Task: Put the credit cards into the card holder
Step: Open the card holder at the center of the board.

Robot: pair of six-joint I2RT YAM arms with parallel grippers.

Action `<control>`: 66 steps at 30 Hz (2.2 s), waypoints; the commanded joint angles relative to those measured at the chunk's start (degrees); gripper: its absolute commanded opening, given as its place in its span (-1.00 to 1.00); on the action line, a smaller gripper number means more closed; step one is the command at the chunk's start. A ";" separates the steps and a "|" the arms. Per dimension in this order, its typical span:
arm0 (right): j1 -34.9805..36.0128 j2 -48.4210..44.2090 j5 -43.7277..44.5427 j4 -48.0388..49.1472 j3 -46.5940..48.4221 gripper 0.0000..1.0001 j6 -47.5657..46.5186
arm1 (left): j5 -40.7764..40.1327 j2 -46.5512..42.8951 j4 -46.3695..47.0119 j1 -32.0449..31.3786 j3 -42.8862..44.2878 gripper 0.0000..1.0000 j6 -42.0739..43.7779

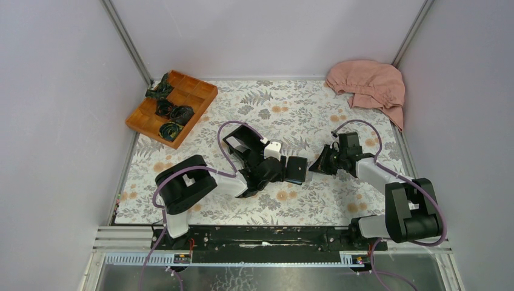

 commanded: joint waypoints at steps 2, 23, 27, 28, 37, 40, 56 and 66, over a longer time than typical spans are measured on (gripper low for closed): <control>0.07 1.83 2.81 1.52 -1.29 -1.00 0.81 | 7.40 4.68 -10.51 -0.21 -3.52 0.16 -2.18; 0.15 4.28 0.05 5.93 -2.38 -1.00 2.44 | 10.01 3.66 -12.05 -1.60 -6.52 0.11 -5.35; 0.08 1.41 2.65 2.53 -3.14 -1.00 0.81 | 9.47 2.87 -12.77 -2.57 -7.44 0.11 -6.37; 0.06 0.78 3.07 2.07 -3.62 -1.00 0.72 | 9.37 2.84 -12.90 -2.86 -7.54 0.11 -6.60; 0.09 -3.02 6.18 1.31 -7.12 -1.00 1.50 | 8.44 2.82 -13.89 -4.22 -7.46 0.11 -7.34; 0.10 -3.47 7.23 0.40 -7.04 -1.00 1.40 | 8.40 2.84 -13.93 -4.24 -7.61 0.11 -7.44; 0.10 -3.90 7.41 0.85 -7.22 -1.00 2.56 | 8.34 3.07 -13.93 -4.58 -7.90 0.11 -8.04; 0.15 -0.03 3.89 8.70 -9.04 -1.00 6.68 | 8.68 3.11 -15.10 -4.92 -7.90 0.11 -8.62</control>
